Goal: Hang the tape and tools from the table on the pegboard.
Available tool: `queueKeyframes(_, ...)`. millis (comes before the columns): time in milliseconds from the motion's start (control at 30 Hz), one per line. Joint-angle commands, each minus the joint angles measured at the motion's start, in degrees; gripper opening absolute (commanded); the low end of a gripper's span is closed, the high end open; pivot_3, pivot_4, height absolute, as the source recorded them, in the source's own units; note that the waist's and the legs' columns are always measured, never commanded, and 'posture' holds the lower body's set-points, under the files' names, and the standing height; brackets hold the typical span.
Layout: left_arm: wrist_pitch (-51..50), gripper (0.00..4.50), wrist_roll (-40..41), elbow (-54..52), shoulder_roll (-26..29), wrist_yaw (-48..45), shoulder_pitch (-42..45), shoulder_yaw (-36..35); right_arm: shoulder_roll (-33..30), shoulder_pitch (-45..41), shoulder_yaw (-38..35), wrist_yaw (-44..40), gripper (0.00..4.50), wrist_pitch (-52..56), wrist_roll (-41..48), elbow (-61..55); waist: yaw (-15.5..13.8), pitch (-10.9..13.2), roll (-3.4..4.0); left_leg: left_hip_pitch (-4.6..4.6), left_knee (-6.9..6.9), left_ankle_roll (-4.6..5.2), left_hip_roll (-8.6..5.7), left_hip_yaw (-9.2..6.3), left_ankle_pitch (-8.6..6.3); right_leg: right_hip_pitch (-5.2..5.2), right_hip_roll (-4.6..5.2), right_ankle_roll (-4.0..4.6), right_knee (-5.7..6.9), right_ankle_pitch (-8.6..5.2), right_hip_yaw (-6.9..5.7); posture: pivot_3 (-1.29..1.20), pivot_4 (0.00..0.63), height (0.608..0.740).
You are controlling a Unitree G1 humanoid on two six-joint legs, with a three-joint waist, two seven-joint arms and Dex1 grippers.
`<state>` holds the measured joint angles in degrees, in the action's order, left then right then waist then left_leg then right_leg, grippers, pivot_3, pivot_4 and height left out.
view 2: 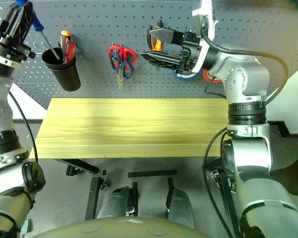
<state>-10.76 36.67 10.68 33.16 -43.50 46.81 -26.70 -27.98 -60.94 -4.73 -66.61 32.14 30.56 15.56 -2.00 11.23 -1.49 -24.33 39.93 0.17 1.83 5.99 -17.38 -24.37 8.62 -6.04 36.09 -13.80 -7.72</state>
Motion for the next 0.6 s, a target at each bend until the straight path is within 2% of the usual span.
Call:
queueKeyframes(33,6.2,0.52,-3.6,5.6,1.6,-0.5,4.4,1.0,-0.6,-0.3,-1.1,0.7,4.5,-1.1,0.9,-3.2,0.0,-0.2,0.04,0.0,-0.01,0.0,0.0,0.0,0.0,0.0,0.0,0.0,0.0,0.0,0.0,0.05,0.064,0.74)
queueKeyframes(367,15.0,0.52,-11.4,20.5,3.6,1.6,6.8,3.2,-2.0,2.8,-0.3,1.8,4.5,-1.3,-0.1,-5.9,2.5,-0.7,-0.02,0.01,0.02,0.0,-0.01,-0.01,0.0,0.02,0.01,-0.01,0.02,0.0,-0.02,0.02,0.067,0.74)
queueKeyframes(600,15.1,0.52,-15.2,21.6,4.2,5.2,4.8,4.7,-2.8,3.2,0.0,1.8,4.5,-1.9,-0.6,-6.0,3.3,-0.8,-0.01,0.05,0.02,0.0,0.0,-0.02,0.0,0.02,0.02,-0.01,0.08,0.01,-0.01,0.02,0.072,0.74)
